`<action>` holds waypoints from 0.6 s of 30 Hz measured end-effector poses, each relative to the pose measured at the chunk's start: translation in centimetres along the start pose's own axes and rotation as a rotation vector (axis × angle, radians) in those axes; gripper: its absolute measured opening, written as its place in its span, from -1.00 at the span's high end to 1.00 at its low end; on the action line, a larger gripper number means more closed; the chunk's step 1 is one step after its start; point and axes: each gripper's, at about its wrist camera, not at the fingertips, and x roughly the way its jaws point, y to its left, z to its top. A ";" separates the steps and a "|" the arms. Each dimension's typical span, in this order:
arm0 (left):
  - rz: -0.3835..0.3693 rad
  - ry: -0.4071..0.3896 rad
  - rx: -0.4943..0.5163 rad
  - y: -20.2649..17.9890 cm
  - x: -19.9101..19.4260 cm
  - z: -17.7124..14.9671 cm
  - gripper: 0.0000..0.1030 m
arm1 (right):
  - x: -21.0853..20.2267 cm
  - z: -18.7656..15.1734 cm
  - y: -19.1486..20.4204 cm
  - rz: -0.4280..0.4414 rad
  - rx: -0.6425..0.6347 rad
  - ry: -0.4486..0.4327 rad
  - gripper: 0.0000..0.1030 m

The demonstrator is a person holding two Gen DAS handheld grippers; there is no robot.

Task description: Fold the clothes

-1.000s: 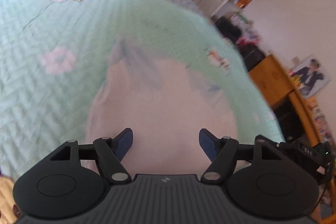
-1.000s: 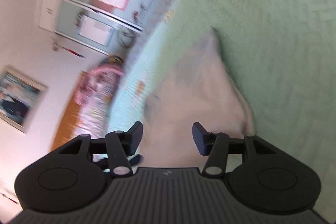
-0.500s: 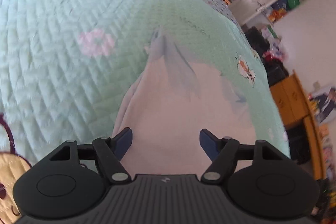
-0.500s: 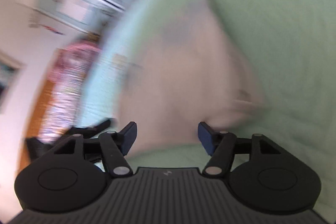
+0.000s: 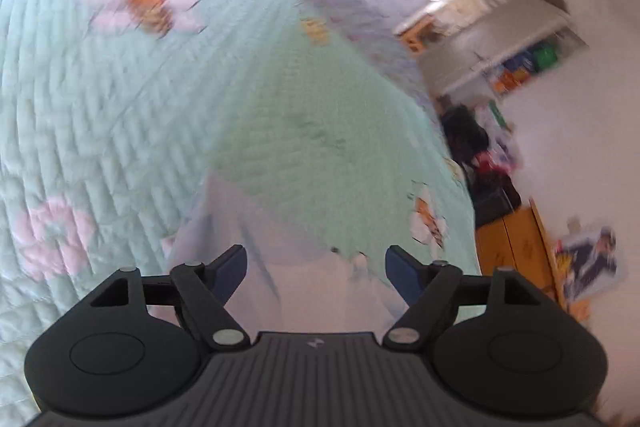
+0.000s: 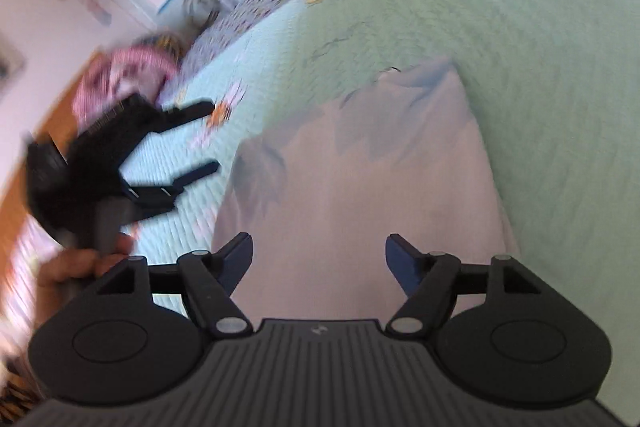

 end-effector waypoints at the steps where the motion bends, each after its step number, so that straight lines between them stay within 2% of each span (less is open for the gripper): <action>1: 0.050 0.039 -0.060 1.2 1.2 0.2 -0.47 | 0.6 0.0 -1.0 -0.010 0.054 0.011 -0.44; 3: 0.050 0.039 -0.090 2.0 1.5 0.1 -0.35 | 1.8 -0.1 -3.1 -0.030 0.161 0.033 -0.44; 4: 0.044 0.025 -0.077 1.8 1.1 0.0 -0.37 | 1.8 -0.1 -3.2 -0.021 0.159 0.035 -0.43; 5: 0.077 0.023 -0.012 0.7 0.3 -0.2 -0.38 | 1.9 0.0 -3.4 -0.011 0.157 0.037 -0.44; 8: 0.177 0.016 0.184 -2.6 -2.0 -1.0 -0.40 | 1.3 0.6 -0.8 -0.094 0.025 0.059 -0.44; 10: 0.281 -0.005 0.309 -4.6 -4.0 -2.7 -0.55 | 1.2 1.1 1.8 -0.217 -0.053 0.093 -0.45; 12: 0.384 -0.027 0.435 -6.5 -6.1 -4.5 -0.55 | 1.1 1.5 4.4 -0.348 -0.129 0.130 -0.45; 14: 0.482 -0.047 0.553 -8.4 -8.1 -6.1 -0.56 | 0.6 1.4 7.2 -0.428 -0.233 0.132 -0.45; 18: 0.514 -0.066 0.566 -8.9 -11.7 -8.1 -0.62 | -2.2 0.6 11.5 -0.527 -0.400 0.054 -0.46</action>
